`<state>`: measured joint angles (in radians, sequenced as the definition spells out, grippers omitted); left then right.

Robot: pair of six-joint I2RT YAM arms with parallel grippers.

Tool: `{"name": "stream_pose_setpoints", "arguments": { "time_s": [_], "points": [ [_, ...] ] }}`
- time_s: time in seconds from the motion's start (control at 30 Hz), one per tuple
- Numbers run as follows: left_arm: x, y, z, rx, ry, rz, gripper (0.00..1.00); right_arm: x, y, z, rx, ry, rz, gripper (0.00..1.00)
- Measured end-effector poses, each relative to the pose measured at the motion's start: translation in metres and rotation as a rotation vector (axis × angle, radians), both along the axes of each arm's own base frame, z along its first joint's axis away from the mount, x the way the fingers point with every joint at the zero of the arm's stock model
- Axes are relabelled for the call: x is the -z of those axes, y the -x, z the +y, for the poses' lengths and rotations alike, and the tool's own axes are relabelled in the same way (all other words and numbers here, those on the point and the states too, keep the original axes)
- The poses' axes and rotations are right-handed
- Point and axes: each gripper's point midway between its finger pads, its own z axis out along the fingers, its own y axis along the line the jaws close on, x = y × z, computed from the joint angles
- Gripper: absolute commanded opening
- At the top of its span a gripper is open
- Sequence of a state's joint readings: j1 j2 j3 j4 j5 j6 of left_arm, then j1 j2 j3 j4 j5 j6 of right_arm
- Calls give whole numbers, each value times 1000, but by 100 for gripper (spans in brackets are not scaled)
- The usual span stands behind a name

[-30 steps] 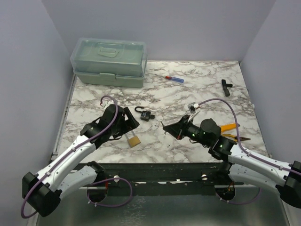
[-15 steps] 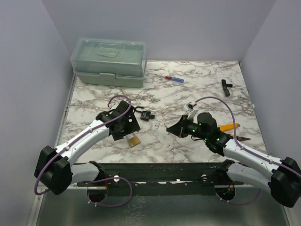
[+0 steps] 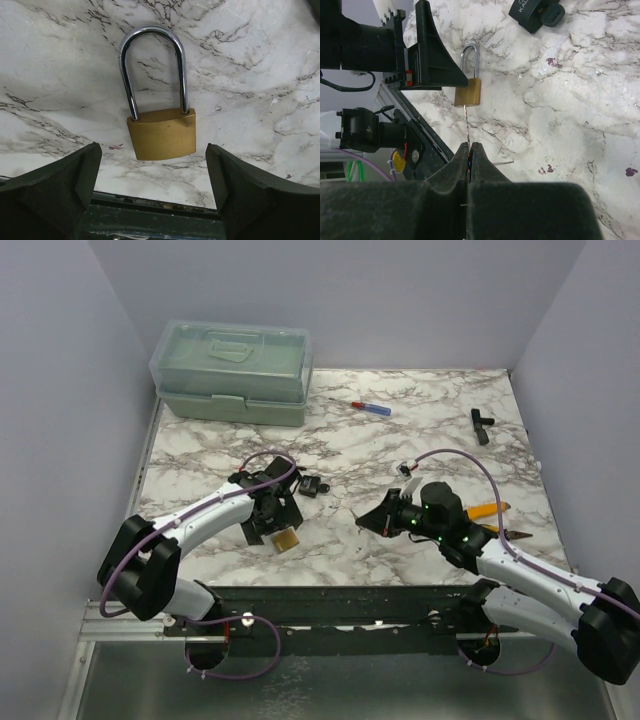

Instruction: Unlock with the key

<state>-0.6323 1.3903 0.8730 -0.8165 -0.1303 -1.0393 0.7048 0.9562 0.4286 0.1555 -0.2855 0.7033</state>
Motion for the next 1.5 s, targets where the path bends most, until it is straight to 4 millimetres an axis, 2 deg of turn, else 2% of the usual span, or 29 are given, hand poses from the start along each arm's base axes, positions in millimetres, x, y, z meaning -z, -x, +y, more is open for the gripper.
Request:
{"name": "stream_pose_setpoints", "arguments": {
  "time_s": [0.43, 0.67, 1.03, 1.4, 1.43, 1.5],
  "points": [
    [22, -6, -9, 4, -10, 36, 85, 6, 6, -8, 0, 21, 1, 0],
    [31, -6, -13, 13, -13, 53, 78, 7, 5, -9, 0, 25, -3, 0],
    [35, -3, -13, 39, -24, 73, 70, 13, 6, -10, 2, 36, 11, 0],
    [37, -2, -13, 90, -46, 114, 22, 17, 6, -11, 3, 42, 17, 0],
    [38, -2, -13, 92, -49, 118, 23, 17, 6, -11, 3, 41, 17, 0],
    [38, -2, -14, 96, -50, 121, 38, 16, 6, -11, 4, 41, 16, 0]
  ]
}}
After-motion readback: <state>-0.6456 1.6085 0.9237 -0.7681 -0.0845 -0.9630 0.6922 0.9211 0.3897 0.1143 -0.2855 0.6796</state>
